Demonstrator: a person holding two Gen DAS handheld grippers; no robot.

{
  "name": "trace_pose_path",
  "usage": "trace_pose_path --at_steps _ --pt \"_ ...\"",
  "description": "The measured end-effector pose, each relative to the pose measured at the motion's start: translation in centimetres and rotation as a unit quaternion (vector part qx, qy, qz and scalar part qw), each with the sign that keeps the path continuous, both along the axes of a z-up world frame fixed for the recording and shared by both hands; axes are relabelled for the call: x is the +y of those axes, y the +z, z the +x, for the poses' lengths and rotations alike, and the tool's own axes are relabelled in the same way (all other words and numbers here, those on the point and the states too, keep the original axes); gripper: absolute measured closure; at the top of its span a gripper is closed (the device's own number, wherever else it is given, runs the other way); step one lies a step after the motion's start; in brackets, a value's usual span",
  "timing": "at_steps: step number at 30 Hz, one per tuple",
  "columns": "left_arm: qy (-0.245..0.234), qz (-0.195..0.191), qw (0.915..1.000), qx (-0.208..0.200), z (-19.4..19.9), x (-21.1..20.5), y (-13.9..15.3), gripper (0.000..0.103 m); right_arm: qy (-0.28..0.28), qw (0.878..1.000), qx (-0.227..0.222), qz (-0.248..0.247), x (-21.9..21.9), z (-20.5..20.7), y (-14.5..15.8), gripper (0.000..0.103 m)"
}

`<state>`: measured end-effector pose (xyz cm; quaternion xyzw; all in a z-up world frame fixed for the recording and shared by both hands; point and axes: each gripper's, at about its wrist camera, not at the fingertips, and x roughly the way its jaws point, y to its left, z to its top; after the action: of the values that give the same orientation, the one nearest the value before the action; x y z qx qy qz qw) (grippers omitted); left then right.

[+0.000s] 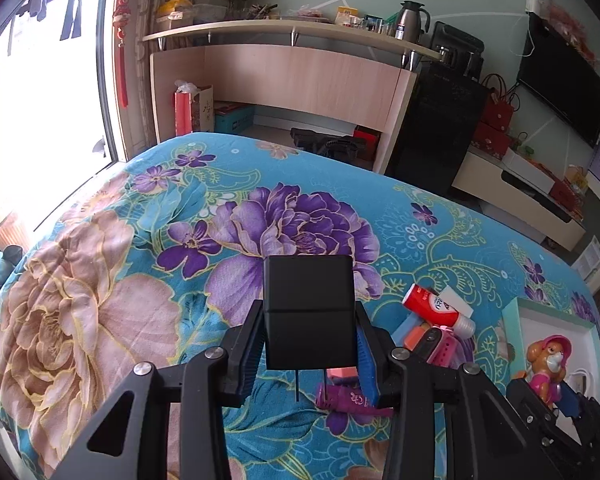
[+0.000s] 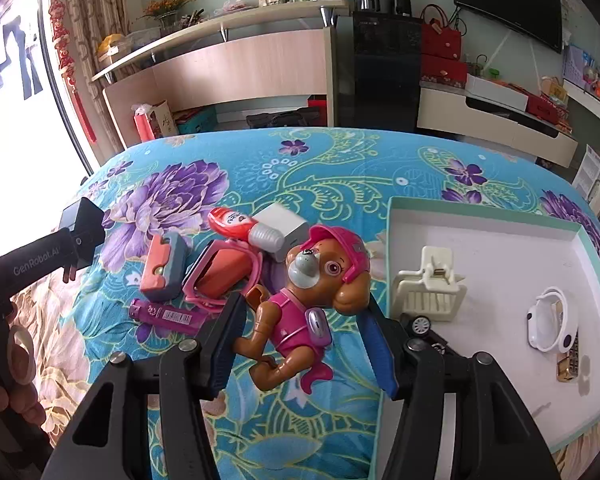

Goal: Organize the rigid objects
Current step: 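Carry the toy dog and charger into the white tray and open both tools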

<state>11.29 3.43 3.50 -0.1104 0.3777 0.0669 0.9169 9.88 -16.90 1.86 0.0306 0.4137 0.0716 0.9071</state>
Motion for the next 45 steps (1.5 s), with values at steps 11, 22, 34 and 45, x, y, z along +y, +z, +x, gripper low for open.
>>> trace_pose_path --at_steps 11,22,34,45 --pt "-0.102 0.017 0.9946 -0.006 0.0 -7.6 1.2 0.060 -0.113 0.993 -0.033 -0.005 -8.8 0.6 2.3 0.045" --pt "-0.182 0.039 0.9825 0.016 0.2 -14.9 2.0 0.060 -0.205 0.978 -0.019 -0.036 -16.7 -0.4 1.6 0.045" --pt "-0.271 0.064 0.9600 0.031 0.2 -23.7 1.8 0.060 -0.280 0.959 -0.021 -0.026 -21.7 -2.8 1.8 0.044" --pt "-0.307 0.081 0.9467 0.053 0.6 -28.3 -0.3 0.060 -0.328 0.945 0.004 -0.010 -24.8 -3.7 0.3 0.044"
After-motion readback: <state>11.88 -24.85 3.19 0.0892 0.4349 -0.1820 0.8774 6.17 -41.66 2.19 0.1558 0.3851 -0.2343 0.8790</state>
